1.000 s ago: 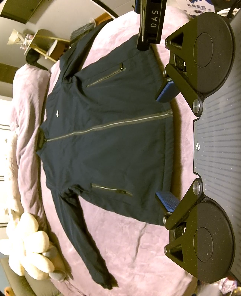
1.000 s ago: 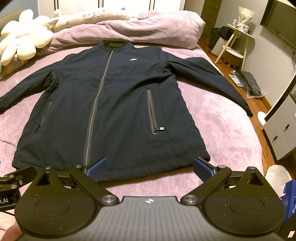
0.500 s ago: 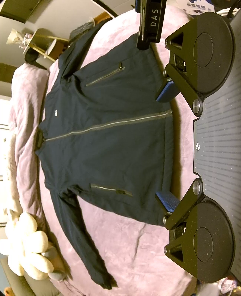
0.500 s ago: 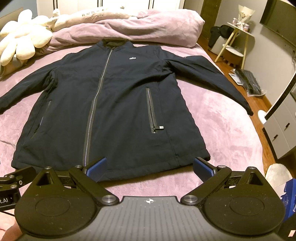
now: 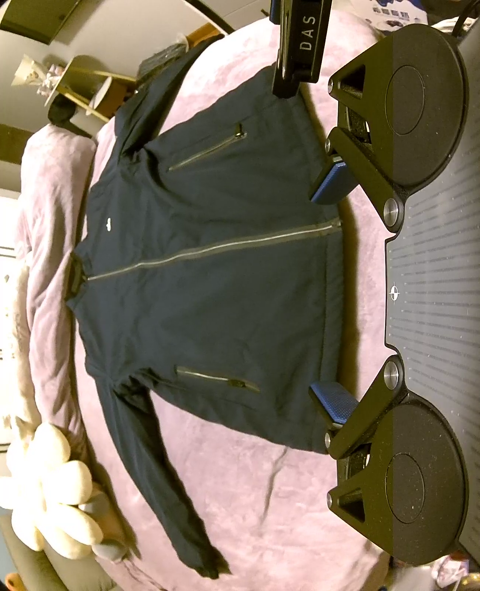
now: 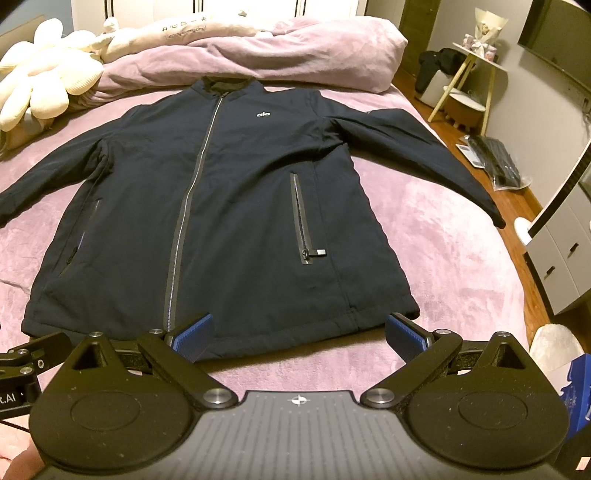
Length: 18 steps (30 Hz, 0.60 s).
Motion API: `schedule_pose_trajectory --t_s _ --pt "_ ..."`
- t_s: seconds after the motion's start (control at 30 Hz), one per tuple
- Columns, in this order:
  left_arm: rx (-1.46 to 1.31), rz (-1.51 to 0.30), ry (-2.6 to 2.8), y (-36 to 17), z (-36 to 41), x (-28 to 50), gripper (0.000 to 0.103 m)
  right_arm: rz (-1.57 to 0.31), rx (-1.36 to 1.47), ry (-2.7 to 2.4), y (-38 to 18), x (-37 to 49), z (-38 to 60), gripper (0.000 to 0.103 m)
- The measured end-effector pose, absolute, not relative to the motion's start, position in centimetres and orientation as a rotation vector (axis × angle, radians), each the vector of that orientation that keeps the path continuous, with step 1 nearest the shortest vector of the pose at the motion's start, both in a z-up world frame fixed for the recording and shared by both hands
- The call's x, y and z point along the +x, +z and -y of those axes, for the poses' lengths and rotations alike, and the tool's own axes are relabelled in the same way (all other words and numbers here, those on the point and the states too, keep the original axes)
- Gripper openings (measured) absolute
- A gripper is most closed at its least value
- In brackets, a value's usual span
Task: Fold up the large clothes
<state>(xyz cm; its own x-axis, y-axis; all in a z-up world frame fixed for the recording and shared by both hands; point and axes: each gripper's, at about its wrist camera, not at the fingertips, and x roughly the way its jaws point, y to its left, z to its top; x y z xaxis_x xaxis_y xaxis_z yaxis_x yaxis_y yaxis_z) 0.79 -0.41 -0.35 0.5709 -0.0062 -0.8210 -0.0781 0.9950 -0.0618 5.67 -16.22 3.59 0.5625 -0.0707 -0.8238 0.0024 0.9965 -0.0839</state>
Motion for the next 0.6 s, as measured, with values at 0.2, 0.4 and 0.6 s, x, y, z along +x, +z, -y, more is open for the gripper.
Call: schedule_pose_trajectory --t_s 0.2,0.4,0.6 --pt "-0.095 -0.964 0.043 -0.44 0.39 0.76 0.103 -0.974 -0.074 -0.041 3.44 5.65 16.34 0.099" --pt "-0.099 -0.969 0.044 -0.59 0.38 0.86 0.103 -0.977 -0.073 -0.043 3.25 5.67 16.41 0.099" --pt "-0.101 -0.980 0.047 -0.88 0.41 1.02 0.103 -0.981 -0.069 -0.040 2.96 5.71 16.60 0.099"
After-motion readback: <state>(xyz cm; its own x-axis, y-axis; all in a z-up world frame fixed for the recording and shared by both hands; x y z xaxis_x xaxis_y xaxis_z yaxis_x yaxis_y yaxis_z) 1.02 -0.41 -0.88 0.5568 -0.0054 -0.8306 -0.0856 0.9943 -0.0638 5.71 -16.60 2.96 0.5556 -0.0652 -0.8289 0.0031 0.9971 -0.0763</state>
